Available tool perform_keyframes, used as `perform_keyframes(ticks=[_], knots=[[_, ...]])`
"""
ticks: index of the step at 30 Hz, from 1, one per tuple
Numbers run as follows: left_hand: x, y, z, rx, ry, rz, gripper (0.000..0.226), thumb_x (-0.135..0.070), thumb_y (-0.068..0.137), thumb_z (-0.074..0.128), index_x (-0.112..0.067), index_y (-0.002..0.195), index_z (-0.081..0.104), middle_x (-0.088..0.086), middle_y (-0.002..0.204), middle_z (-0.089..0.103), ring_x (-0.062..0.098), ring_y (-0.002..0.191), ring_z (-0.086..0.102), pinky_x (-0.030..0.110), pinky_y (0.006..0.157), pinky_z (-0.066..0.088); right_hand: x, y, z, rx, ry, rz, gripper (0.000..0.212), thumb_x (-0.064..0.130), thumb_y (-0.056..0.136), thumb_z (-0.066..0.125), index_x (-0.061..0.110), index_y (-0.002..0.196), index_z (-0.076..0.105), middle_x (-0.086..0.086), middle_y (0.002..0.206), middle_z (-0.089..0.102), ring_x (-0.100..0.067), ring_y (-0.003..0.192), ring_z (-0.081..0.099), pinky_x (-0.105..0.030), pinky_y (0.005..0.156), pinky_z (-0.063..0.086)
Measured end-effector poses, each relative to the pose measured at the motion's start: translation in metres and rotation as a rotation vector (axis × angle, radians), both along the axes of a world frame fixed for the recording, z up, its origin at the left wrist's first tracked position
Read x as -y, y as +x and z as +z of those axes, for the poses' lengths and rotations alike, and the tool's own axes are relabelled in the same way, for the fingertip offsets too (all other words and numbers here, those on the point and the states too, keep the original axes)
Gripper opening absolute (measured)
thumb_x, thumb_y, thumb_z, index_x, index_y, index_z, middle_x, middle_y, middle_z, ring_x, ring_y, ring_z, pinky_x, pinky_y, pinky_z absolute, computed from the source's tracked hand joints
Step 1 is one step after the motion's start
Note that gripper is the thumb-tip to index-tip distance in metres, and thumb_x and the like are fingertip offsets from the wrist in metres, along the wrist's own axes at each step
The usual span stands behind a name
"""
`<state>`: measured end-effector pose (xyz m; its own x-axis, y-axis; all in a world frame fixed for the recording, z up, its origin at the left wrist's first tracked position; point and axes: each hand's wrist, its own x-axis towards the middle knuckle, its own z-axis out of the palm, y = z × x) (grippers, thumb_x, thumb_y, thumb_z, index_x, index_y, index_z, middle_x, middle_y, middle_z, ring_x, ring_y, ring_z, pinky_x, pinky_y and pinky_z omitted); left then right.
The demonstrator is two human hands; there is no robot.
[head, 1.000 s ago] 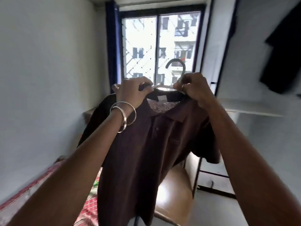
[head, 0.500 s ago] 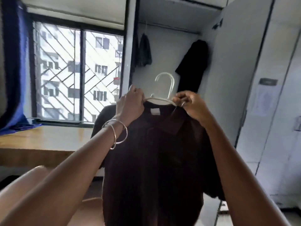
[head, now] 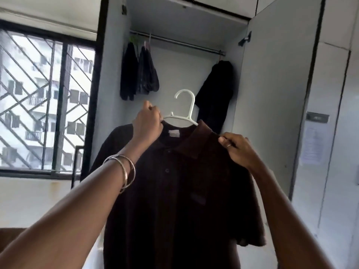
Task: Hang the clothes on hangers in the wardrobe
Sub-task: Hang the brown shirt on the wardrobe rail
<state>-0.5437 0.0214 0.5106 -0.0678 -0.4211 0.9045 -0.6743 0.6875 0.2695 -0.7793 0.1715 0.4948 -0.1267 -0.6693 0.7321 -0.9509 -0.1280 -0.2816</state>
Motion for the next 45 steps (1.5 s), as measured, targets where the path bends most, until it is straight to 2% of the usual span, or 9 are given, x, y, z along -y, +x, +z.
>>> perform_keyframes(ticks=[2, 6, 11, 16, 22, 25, 33, 41, 45], knots=[[0.055, -0.019, 0.012, 0.017, -0.031, 0.017, 0.002, -0.006, 0.085, 0.063, -0.008, 0.085, 0.062, 0.007, 0.105, 0.048, 0.025, 0.082, 0.057, 0.045, 0.071, 0.054, 0.054, -0.024, 0.003, -0.029, -0.007, 0.019, 0.015, 0.031, 0.099, 0.049, 0.031, 0.097, 0.064, 0.005, 0.082, 0.067, -0.016, 0.081, 0.062, -0.032, 0.074, 0.048], [0.148, -0.050, 0.033, 0.008, -0.075, 0.030, 0.006, -0.005, 0.086, 0.060, -0.005, 0.088, 0.065, 0.010, 0.109, 0.048, 0.026, 0.089, 0.056, 0.046, 0.074, 0.053, 0.145, -0.050, 0.014, -0.072, -0.092, 0.057, 0.015, 0.028, 0.099, 0.052, 0.023, 0.101, 0.066, 0.008, 0.081, 0.065, -0.013, 0.080, 0.062, -0.013, 0.066, 0.041], [0.231, -0.084, 0.068, -0.007, -0.046, -0.075, 0.012, -0.005, 0.088, 0.057, -0.004, 0.092, 0.069, 0.010, 0.106, 0.051, 0.026, 0.095, 0.056, 0.039, 0.086, 0.047, 0.228, -0.084, 0.043, -0.134, -0.195, -0.092, 0.022, 0.033, 0.100, 0.046, 0.022, 0.099, 0.065, 0.003, 0.076, 0.063, -0.025, 0.073, 0.062, -0.034, 0.063, 0.045], [0.326, -0.138, 0.125, 0.074, -0.147, -0.051, 0.036, -0.029, 0.092, 0.058, -0.015, 0.125, 0.057, 0.006, 0.122, 0.052, 0.026, 0.112, 0.053, 0.041, 0.092, 0.044, 0.309, -0.127, 0.115, -0.183, -0.223, -0.294, 0.022, 0.036, 0.100, 0.045, 0.027, 0.105, 0.064, -0.002, 0.092, 0.069, -0.029, 0.089, 0.063, -0.032, 0.067, 0.040], [0.418, -0.164, 0.197, 0.125, -0.155, 0.024, 0.044, -0.033, 0.092, 0.058, -0.014, 0.132, 0.050, 0.006, 0.133, 0.044, 0.028, 0.121, 0.049, 0.046, 0.098, 0.043, 0.407, -0.126, 0.217, -0.287, -0.362, -0.509, 0.024, 0.032, 0.098, 0.046, 0.016, 0.106, 0.062, -0.014, 0.106, 0.064, -0.036, 0.095, 0.060, -0.033, 0.065, 0.038], [0.447, -0.166, 0.218, 0.092, -0.205, 0.050, 0.042, -0.030, 0.091, 0.058, -0.012, 0.128, 0.052, 0.007, 0.132, 0.046, 0.029, 0.119, 0.049, 0.046, 0.097, 0.043, 0.453, -0.120, 0.250, -0.349, -0.382, -0.579, 0.017, 0.024, 0.097, 0.049, 0.011, 0.096, 0.060, -0.014, 0.103, 0.063, -0.035, 0.094, 0.060, -0.033, 0.063, 0.037], [0.515, -0.156, 0.300, -0.041, -0.382, 0.209, 0.031, -0.023, 0.087, 0.060, -0.009, 0.116, 0.061, 0.014, 0.124, 0.054, 0.031, 0.114, 0.052, 0.041, 0.096, 0.043, 0.572, -0.124, 0.356, -0.368, -0.672, -0.583, 0.030, 0.011, 0.096, 0.043, 0.009, 0.116, 0.066, -0.014, 0.118, 0.065, -0.036, 0.111, 0.060, -0.036, 0.084, 0.048], [0.564, -0.161, 0.355, -0.036, -0.419, 0.029, 0.035, -0.019, 0.086, 0.066, -0.008, 0.120, 0.060, 0.010, 0.121, 0.060, 0.023, 0.105, 0.060, 0.027, 0.089, 0.042, 0.661, -0.155, 0.431, -0.300, -0.764, -0.635, 0.029, 0.008, 0.097, 0.044, 0.006, 0.115, 0.066, -0.017, 0.113, 0.066, -0.037, 0.106, 0.063, -0.036, 0.083, 0.049], [0.590, -0.168, 0.386, -0.051, -0.371, -0.100, 0.039, -0.017, 0.089, 0.062, -0.010, 0.126, 0.054, 0.011, 0.121, 0.060, 0.021, 0.099, 0.062, 0.029, 0.090, 0.046, 0.696, -0.143, 0.472, -0.312, -0.760, -0.651, 0.029, 0.007, 0.097, 0.044, 0.005, 0.116, 0.065, -0.016, 0.117, 0.065, -0.036, 0.108, 0.062, -0.037, 0.086, 0.049]])
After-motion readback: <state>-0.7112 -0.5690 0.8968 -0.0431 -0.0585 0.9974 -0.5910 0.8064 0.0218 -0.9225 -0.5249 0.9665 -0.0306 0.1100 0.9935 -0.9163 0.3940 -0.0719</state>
